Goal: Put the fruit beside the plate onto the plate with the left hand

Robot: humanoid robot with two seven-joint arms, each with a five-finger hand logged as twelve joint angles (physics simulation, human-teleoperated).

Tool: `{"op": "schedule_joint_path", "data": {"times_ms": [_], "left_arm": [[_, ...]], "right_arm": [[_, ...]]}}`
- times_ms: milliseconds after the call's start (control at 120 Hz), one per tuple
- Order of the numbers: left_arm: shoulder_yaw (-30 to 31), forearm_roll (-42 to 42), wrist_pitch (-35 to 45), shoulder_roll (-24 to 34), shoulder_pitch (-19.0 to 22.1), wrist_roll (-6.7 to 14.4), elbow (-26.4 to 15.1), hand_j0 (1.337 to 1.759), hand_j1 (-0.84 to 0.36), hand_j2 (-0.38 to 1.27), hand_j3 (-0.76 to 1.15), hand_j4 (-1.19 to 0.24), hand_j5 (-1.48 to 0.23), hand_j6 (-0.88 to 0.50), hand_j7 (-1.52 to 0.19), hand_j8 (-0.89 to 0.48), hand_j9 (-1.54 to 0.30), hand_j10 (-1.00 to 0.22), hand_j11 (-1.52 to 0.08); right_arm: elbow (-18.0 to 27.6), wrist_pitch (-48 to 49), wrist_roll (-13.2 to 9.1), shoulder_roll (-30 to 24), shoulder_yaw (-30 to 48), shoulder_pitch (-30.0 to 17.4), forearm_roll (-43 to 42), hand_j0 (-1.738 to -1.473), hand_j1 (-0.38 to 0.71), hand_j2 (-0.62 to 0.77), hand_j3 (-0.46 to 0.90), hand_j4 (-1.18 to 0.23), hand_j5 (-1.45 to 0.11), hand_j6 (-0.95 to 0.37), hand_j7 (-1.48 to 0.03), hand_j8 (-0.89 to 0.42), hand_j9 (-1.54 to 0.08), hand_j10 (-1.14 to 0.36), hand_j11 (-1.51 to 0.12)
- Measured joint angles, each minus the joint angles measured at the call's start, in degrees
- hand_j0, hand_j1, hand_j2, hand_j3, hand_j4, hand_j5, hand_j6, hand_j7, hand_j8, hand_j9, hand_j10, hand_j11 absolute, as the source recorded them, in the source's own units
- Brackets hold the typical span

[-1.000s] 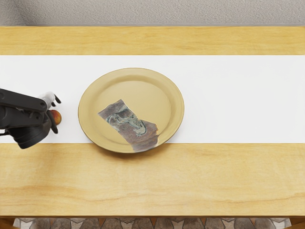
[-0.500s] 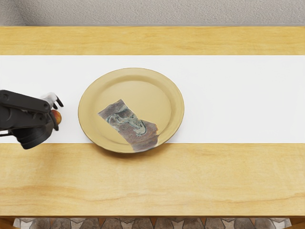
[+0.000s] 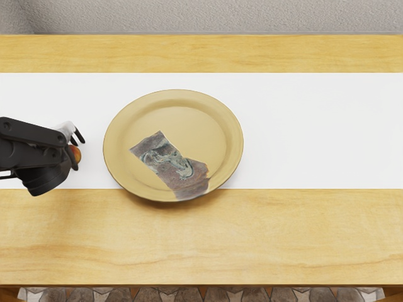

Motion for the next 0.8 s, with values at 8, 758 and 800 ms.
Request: {"op": "schedule_joint_path", "data": {"times_ms": [8,758,800], "left_arm": [[0.0,0.0,0.0,0.0,0.0,0.0,-0.01,1.658,-0.22,0.09,0.06,-0.48,-0.62,-0.43,-0.58,-0.47,-0.61,-0.48,-0.62],[0.47,-0.22,-0.04,1.46,-3.5,0.1,-2.72,1.654,-0.3,0.28,-0.01,-0.76,-0.99,-0.51,-0.88,-0.39,-1.0,-0.63,-1.01],[0.64,-0.25,-0.05,2.19,-4.19,0.11,-3.25,1.653,-0.29,0.25,-0.01,-0.76,-1.0,-0.51,-0.91,-0.4,-1.01,-0.63,-1.02]], "right_arm": [[0.0,0.0,0.0,0.0,0.0,0.0,0.0,-1.658,-0.3,-0.01,0.0,-0.04,-0.05,-0.04,-0.05,-0.04,-0.05,-0.04,-0.05],[-0.02,0.0,0.0,0.0,0.0,0.0,0.0,-1.658,-0.3,-0.01,0.0,-0.04,-0.05,-0.04,-0.05,-0.04,-0.05,-0.04,-0.05],[-0.02,0.0,0.0,0.0,0.0,0.0,0.0,-1.658,-0.3,-0.01,0.0,-0.04,-0.05,-0.04,-0.05,-0.04,-0.05,-0.04,-0.05]]}}
